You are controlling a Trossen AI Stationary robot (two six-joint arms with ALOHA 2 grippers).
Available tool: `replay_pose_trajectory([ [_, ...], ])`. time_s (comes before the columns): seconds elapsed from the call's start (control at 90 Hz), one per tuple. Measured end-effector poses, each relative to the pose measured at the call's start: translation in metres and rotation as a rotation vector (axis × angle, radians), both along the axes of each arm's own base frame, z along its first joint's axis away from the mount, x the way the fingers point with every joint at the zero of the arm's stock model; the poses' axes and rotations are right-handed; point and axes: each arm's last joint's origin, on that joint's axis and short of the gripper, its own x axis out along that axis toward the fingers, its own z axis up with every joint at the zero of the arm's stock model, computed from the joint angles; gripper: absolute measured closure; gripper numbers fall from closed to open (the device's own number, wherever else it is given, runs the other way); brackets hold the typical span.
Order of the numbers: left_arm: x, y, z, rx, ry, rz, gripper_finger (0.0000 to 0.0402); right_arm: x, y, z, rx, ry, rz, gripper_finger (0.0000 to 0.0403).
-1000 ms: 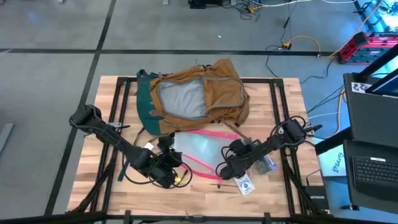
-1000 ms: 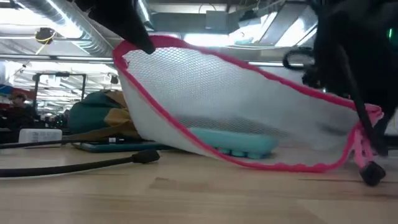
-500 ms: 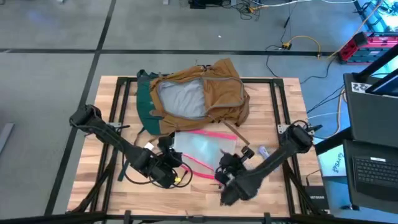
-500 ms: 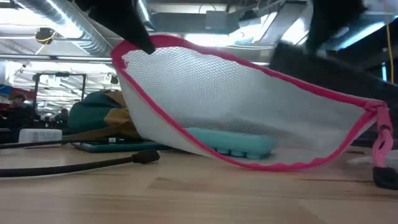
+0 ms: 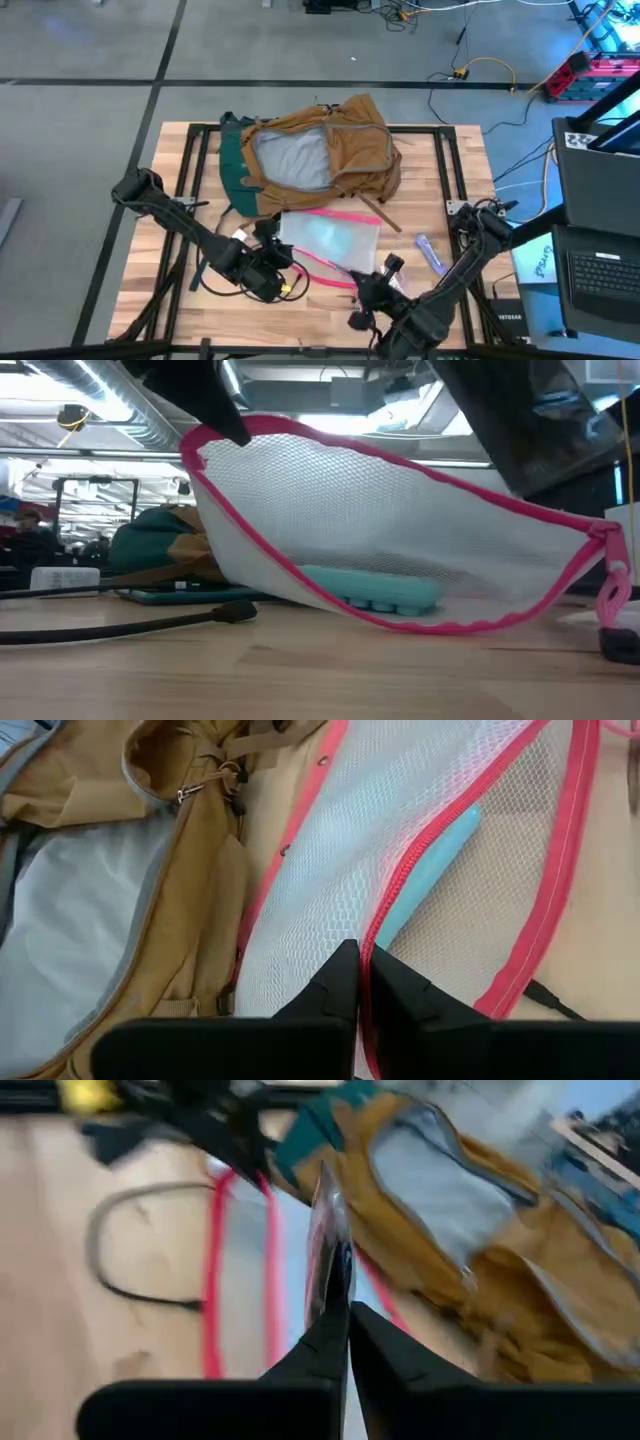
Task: Unpack backpack
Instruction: Put the black pouch into the pink zipper pouch
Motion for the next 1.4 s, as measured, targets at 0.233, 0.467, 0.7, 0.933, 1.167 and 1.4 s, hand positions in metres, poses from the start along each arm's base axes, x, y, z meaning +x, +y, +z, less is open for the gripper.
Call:
replay_pose_trajectory([
  [0.233, 0.0, 0.0, 0.0, -0.001, -0.002, 0.001, 0.0402, 0.026, 0.028, -0.003, 0.055, -0.089, 0.217, 0.0403],
  [0.467, 0.0, 0.0, 0.0, -0.002, -0.003, 0.001, 0.0402, 0.039, 0.029, -0.034, 0.0, -0.06, 0.32, 0.0403],
  [0.7, 0.001, 0.0, 0.0, -0.005, -0.008, 0.001, 0.0402, 0.058, -0.001, -0.084, -0.075, 0.085, 0.316, 0.0403],
  [0.933, 0.001, -0.001, 0.0, -0.016, -0.002, -0.005, 0.0402, 0.074, -0.025, -0.099, -0.149, 0.17, 0.296, 0.0403],
  [1.167, 0.001, -0.001, 0.0, -0.017, 0.0, -0.006, 0.0402, 0.08, -0.026, -0.085, -0.243, 0.179, 0.3, 0.0403],
  [1.4, 0.001, -0.001, 0.0, -0.021, -0.002, -0.005, 0.0402, 0.088, -0.048, -0.088, -0.289, 0.257, 0.246, 0.0403],
])
